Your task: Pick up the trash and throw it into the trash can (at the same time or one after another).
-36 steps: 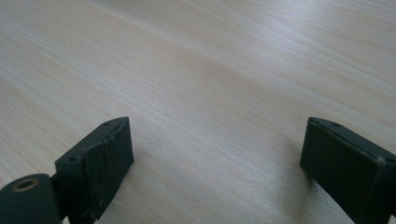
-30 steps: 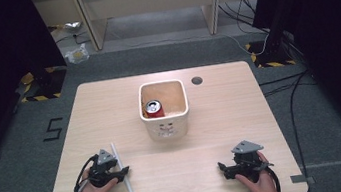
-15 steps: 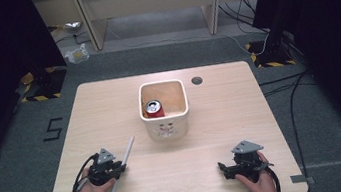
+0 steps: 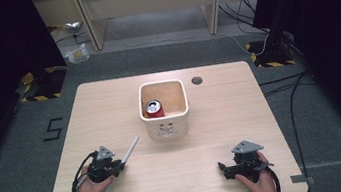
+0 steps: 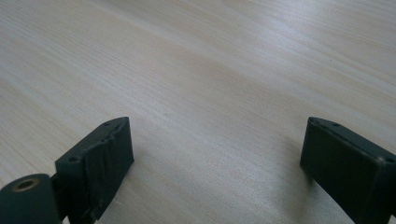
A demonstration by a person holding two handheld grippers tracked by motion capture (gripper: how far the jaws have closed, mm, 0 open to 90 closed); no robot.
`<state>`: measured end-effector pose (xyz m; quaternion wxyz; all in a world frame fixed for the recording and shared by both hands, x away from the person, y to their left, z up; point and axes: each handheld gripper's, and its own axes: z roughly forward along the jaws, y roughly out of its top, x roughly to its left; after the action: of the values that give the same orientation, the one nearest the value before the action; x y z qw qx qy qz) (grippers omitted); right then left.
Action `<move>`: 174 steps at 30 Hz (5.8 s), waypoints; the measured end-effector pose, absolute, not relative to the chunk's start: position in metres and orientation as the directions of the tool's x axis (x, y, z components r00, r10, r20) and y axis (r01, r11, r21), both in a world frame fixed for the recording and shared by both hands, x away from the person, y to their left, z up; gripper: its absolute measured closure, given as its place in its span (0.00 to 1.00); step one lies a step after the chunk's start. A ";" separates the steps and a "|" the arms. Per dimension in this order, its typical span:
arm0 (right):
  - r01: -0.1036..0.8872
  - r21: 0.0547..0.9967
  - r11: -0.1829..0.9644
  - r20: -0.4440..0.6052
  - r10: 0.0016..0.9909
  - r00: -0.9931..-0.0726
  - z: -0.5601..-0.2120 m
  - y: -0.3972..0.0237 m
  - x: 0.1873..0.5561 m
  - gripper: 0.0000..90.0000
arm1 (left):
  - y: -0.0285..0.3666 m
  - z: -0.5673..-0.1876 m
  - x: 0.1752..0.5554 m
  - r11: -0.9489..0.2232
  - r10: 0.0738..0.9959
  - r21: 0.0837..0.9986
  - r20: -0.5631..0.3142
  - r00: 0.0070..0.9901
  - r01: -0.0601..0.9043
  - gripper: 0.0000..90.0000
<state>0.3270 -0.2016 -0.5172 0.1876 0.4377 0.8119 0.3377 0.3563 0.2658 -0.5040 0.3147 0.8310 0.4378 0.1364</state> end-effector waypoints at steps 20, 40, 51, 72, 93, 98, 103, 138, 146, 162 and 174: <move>0.583 0.713 0.389 -0.009 0.837 -0.547 -0.517 -0.202 0.327 0.10 | 0.283 -0.484 0.357 -0.370 0.814 0.692 -0.081 0.576 0.620 0.88; 0.583 0.713 0.389 -0.010 0.837 -0.547 -0.517 -0.202 0.327 0.10 | 0.296 -0.426 0.361 -0.351 0.815 0.765 -0.034 0.578 0.540 0.88; 0.584 0.713 0.389 -0.009 0.837 -0.547 -0.517 -0.202 0.327 0.10 | 0.280 -0.378 0.364 -0.397 0.779 0.792 0.024 0.626 0.464 0.88; 0.584 0.713 0.388 -0.008 0.837 -0.547 -0.517 -0.202 0.327 0.10 | 0.218 -0.349 0.385 -0.497 0.689 0.774 0.076 0.721 0.393 0.88; 0.581 0.714 0.390 -0.011 0.837 -0.548 -0.517 -0.202 0.327 0.10 | 0.167 -0.350 0.415 -0.547 0.661 0.742 0.096 0.744 0.389 0.88; 0.581 0.714 0.391 -0.012 0.836 -0.548 -0.517 -0.202 0.327 0.10 | 0.162 -0.350 0.419 -0.550 0.659 0.737 0.092 0.747 0.394 0.88; 0.584 0.713 0.388 -0.009 0.838 -0.546 -0.517 -0.202 0.327 0.10 | 0.152 -0.350 0.426 -0.562 0.650 0.725 0.088 0.755 0.399 0.88; 0.584 0.713 0.388 -0.009 0.838 -0.546 -0.517 -0.202 0.327 0.10 | 0.134 -0.329 0.427 -0.523 0.648 0.760 0.059 0.759 0.386 0.51; 0.584 0.713 0.388 -0.009 0.838 -0.546 -0.517 -0.202 0.327 0.10 | 0.145 -0.327 0.426 -0.492 0.675 0.767 0.038 0.737 0.411 0.40; 0.582 0.713 0.390 -0.011 0.837 -0.547 -0.517 -0.202 0.327 0.10 | 0.184 -0.323 0.413 -0.414 0.706 0.804 -0.013 0.708 0.427 0.32; 0.584 0.713 0.388 -0.009 0.838 -0.546 -0.517 -0.202 0.327 0.11 | 0.210 -0.335 0.403 -0.387 0.735 0.807 -0.022 0.678 0.446 0.25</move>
<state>0.3271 -0.2016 -0.5172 0.1875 0.4378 0.8118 0.3378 0.4030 0.2098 -0.3354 0.4184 0.8146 0.3626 0.1725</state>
